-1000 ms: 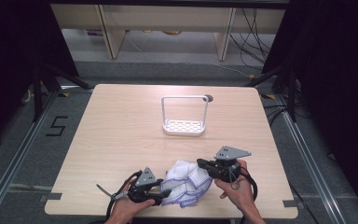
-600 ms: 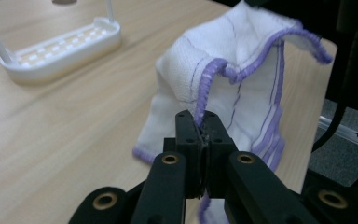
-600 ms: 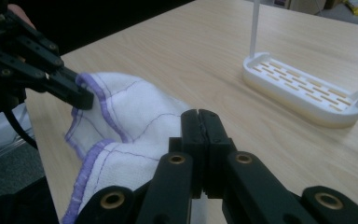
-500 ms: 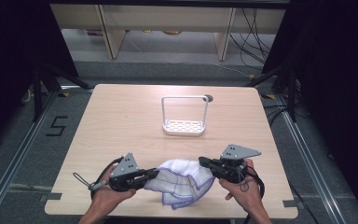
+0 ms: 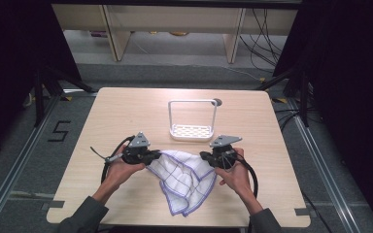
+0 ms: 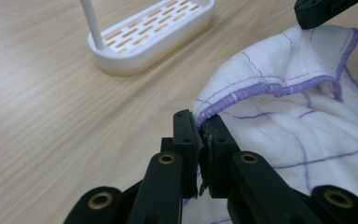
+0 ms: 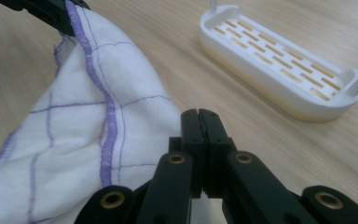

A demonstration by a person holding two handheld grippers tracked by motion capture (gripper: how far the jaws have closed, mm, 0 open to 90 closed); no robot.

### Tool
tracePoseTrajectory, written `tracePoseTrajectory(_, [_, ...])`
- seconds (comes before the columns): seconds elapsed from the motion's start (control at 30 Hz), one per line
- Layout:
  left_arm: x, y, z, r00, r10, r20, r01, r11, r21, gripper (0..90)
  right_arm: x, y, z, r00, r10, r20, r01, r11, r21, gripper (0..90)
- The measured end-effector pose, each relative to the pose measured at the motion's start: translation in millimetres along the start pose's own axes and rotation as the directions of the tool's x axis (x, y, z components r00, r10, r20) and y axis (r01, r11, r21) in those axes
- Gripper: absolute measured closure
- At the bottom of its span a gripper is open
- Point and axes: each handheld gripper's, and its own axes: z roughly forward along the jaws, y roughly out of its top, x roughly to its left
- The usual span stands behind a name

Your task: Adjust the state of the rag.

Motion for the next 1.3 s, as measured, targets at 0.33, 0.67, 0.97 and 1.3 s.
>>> tracePoseTrajectory(0.33, [9.3, -16.9, -19.0, 0.9816, -0.189, -0.029, 0.188, 0.9813, -0.042, 45.3, -6.3, -0.2, 7.9, 0.9966, 0.048, 0.067, -0.051, 0.998, 0.034, 62.0])
tracePoseTrajectory(0.67, [-84.9, -26.9, -45.0, 0.9763, -0.146, 0.16, 0.157, 0.986, -0.057, 39.0, 16.6, -19.7, -30.5, 0.9993, 0.037, -0.005, -0.037, 0.999, 0.014, 52.4])
tracePoseTrajectory(0.97, [-123.5, -21.9, -14.0, 0.9807, -0.091, 0.173, 0.098, 0.9945, -0.035, 37.0, 18.0, -25.7, -35.9, 0.9977, 0.066, -0.014, -0.066, 0.998, 0.013, 51.6])
tracePoseTrajectory(1.3, [-139.0, -27.9, 11.7, 0.9966, 0.076, 0.03, -0.077, 0.9971, 0.005, 46.9, 7.9, -34.8, -40.2, 0.9926, 0.121, 0.004, -0.121, 0.993, 0.003, 48.3])
